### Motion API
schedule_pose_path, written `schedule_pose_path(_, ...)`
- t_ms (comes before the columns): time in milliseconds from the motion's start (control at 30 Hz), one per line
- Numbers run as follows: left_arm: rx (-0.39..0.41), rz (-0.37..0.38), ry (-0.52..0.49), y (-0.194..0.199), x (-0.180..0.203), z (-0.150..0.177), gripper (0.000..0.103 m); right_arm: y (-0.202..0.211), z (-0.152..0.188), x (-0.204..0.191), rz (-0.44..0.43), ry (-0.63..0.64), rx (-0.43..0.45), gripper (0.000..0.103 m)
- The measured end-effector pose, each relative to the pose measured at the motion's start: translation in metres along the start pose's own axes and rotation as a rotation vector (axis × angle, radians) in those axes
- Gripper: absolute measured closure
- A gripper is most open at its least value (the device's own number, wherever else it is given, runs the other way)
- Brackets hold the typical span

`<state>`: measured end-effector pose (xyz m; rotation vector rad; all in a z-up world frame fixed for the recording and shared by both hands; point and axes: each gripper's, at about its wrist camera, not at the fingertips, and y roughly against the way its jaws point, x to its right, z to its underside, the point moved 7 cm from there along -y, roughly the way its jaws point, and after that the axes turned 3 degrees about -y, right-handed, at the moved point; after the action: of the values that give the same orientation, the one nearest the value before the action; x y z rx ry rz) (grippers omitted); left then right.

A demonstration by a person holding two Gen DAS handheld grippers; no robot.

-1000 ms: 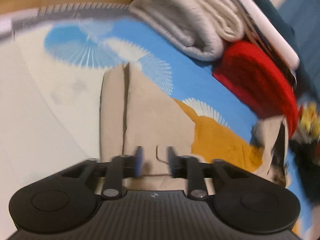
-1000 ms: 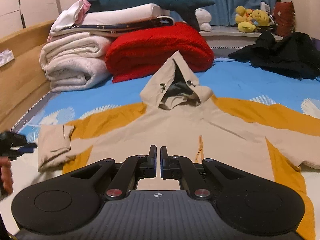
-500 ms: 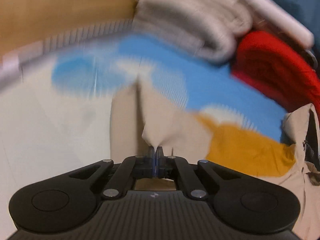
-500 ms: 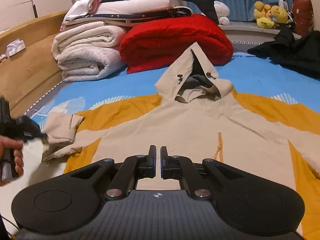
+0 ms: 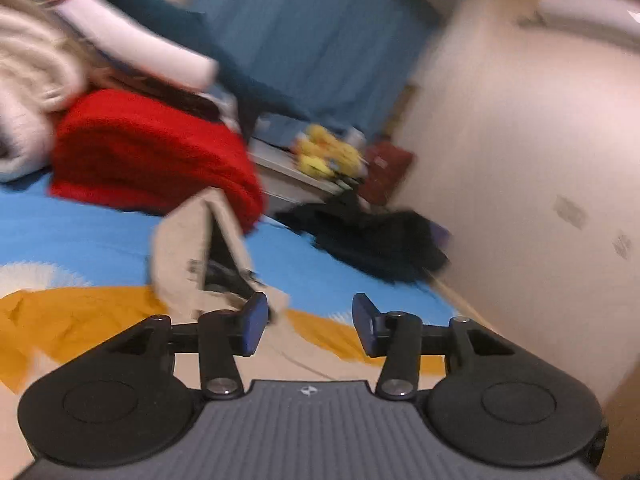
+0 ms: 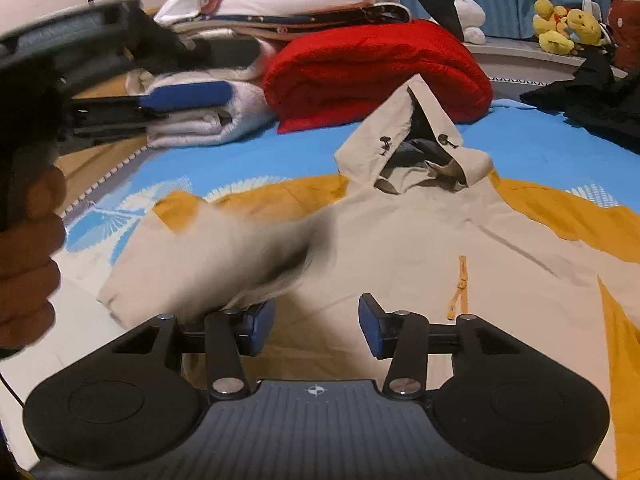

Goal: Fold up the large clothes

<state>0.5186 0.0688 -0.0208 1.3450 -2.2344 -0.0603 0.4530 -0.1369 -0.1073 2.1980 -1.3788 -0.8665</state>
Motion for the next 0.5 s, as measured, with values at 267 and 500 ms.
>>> schedule_pose_path(267,-0.082,-0.652,0.185,0.037,-0.145,-0.002,0.053,-0.022,0.024,0.029,-0.013,-0.209,-0.176,0.051)
schedule_pose_path(500,-0.078,-0.868,0.194,0.081,-0.187,-0.008,0.052,-0.052,0.073,0.017,-0.052,-0.393,-0.390,0.056)
